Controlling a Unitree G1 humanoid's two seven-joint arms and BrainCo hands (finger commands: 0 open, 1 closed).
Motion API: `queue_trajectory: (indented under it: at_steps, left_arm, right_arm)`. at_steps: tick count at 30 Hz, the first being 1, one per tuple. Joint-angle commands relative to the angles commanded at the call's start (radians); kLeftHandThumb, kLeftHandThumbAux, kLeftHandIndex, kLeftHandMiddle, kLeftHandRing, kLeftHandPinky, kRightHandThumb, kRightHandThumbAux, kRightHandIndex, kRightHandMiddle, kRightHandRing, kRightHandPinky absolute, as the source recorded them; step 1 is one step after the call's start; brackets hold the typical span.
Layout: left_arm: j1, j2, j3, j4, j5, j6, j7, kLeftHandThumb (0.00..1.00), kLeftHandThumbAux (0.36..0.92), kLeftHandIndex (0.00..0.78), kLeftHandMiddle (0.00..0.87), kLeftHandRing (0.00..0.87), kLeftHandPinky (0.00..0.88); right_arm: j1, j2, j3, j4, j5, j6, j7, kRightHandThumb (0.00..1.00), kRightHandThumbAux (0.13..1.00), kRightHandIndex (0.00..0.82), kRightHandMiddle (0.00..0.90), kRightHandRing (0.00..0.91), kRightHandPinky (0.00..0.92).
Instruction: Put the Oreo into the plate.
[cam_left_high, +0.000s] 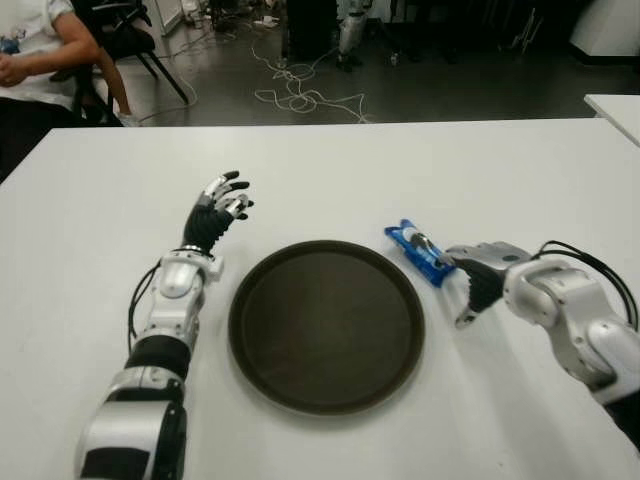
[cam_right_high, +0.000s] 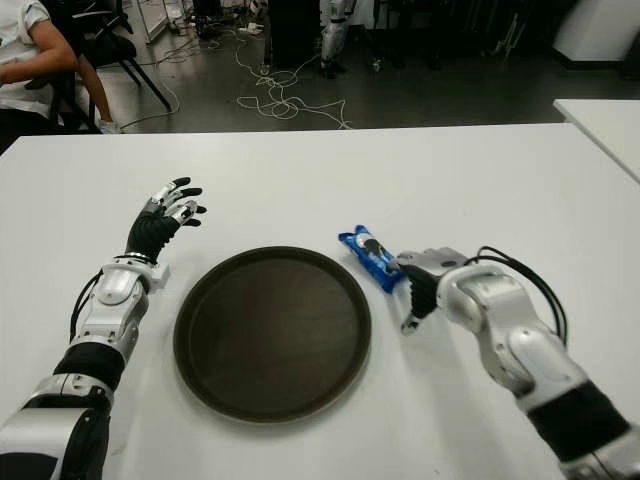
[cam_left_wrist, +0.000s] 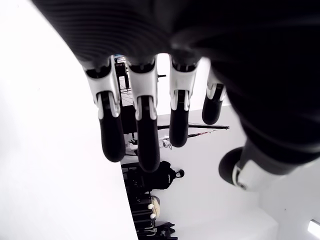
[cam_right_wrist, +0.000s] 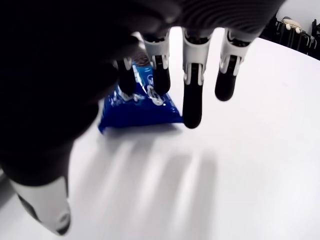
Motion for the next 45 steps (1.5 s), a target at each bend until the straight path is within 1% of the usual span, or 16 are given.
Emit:
queue_trajectory:
  at_steps: [1,4,9,12,15,16,18,21,25,29,31,32,35,37,42,45]
  left_arm:
    - [0.000,0.000,0.000,0.001,0.001,-0.002,0.001,0.695,0.584,0.170,0.234,0.320,0.350]
    - [-0.001,0.002,0.000,0.005,0.003,-0.004,0.003,0.691,0.587,0.167,0.229,0.318,0.349]
    - [-0.003,0.005,-0.001,0.012,0.005,-0.005,0.003,0.690,0.590,0.165,0.234,0.316,0.353]
    - [-0.005,0.008,0.000,0.017,0.005,-0.004,0.002,0.684,0.594,0.160,0.234,0.310,0.355]
    - [-0.007,0.009,0.001,0.021,0.003,-0.005,-0.001,0.676,0.592,0.154,0.230,0.306,0.363]
    - [-0.008,0.011,0.001,0.023,0.002,-0.005,-0.002,0.677,0.591,0.152,0.225,0.319,0.362]
    - [-0.008,0.012,0.002,0.026,0.003,-0.007,-0.003,0.677,0.589,0.152,0.220,0.325,0.363]
    - [-0.008,0.014,0.002,0.027,0.005,-0.010,-0.001,0.681,0.584,0.157,0.226,0.315,0.357]
    - [-0.008,0.015,0.000,0.026,0.009,-0.012,0.002,0.686,0.576,0.161,0.231,0.307,0.360]
    - [-0.009,0.016,0.000,0.028,0.010,-0.014,0.001,0.685,0.570,0.158,0.223,0.303,0.364]
    - [-0.009,0.015,0.001,0.030,0.009,-0.017,-0.001,0.683,0.568,0.157,0.222,0.303,0.368]
    - [-0.009,0.016,0.001,0.031,0.007,-0.019,-0.004,0.682,0.568,0.156,0.221,0.303,0.370]
    - [-0.010,0.016,0.002,0.035,0.005,-0.024,-0.009,0.673,0.570,0.156,0.221,0.307,0.363]
    - [-0.010,0.015,0.003,0.036,0.003,-0.028,-0.012,0.680,0.571,0.157,0.224,0.311,0.360]
    - [-0.010,0.014,0.006,0.039,0.000,-0.033,-0.015,0.680,0.567,0.160,0.223,0.310,0.363]
    - [-0.011,0.013,0.008,0.041,-0.002,-0.035,-0.019,0.676,0.562,0.160,0.228,0.311,0.363]
  right_arm:
    - [-0.004,0.002,0.002,0.004,-0.001,-0.001,-0.001,0.000,0.723,0.174,0.322,0.346,0.340]
    - [-0.035,0.023,0.020,0.048,-0.006,-0.006,-0.008,0.000,0.718,0.177,0.319,0.346,0.349]
    - [-0.057,0.045,0.033,0.075,-0.014,-0.004,-0.017,0.000,0.713,0.186,0.317,0.347,0.347]
    - [-0.088,0.095,0.054,0.153,-0.026,0.003,-0.071,0.000,0.708,0.169,0.311,0.343,0.344]
    - [-0.110,0.126,0.060,0.207,-0.024,0.015,-0.109,0.000,0.697,0.142,0.304,0.344,0.344]
    - [-0.130,0.152,0.064,0.267,-0.022,0.021,-0.146,0.000,0.680,0.112,0.297,0.348,0.354]
    - [-0.156,0.187,0.068,0.353,-0.015,0.030,-0.197,0.000,0.669,0.099,0.283,0.336,0.346]
    - [-0.180,0.215,0.072,0.446,-0.002,0.029,-0.250,0.000,0.644,0.076,0.230,0.276,0.300]
    - [-0.206,0.230,0.080,0.533,0.009,0.015,-0.291,0.000,0.620,0.066,0.187,0.224,0.258]
    - [-0.229,0.241,0.091,0.579,0.014,0.016,-0.289,0.000,0.600,0.062,0.160,0.190,0.222]
    - [-0.246,0.253,0.097,0.625,0.018,0.011,-0.299,0.000,0.595,0.064,0.159,0.187,0.215]
    - [-0.265,0.264,0.099,0.689,0.024,-0.001,-0.317,0.000,0.593,0.064,0.160,0.187,0.213]
    - [-0.303,0.283,0.101,0.800,0.039,-0.022,-0.348,0.000,0.587,0.075,0.185,0.204,0.223]
    - [-0.317,0.291,0.097,0.833,0.050,-0.026,-0.355,0.000,0.592,0.089,0.214,0.229,0.264]
    - [-0.336,0.298,0.098,0.874,0.073,-0.037,-0.374,0.000,0.583,0.101,0.239,0.256,0.294]
    - [-0.335,0.294,0.102,0.861,0.080,-0.034,-0.373,0.000,0.578,0.105,0.246,0.266,0.301]
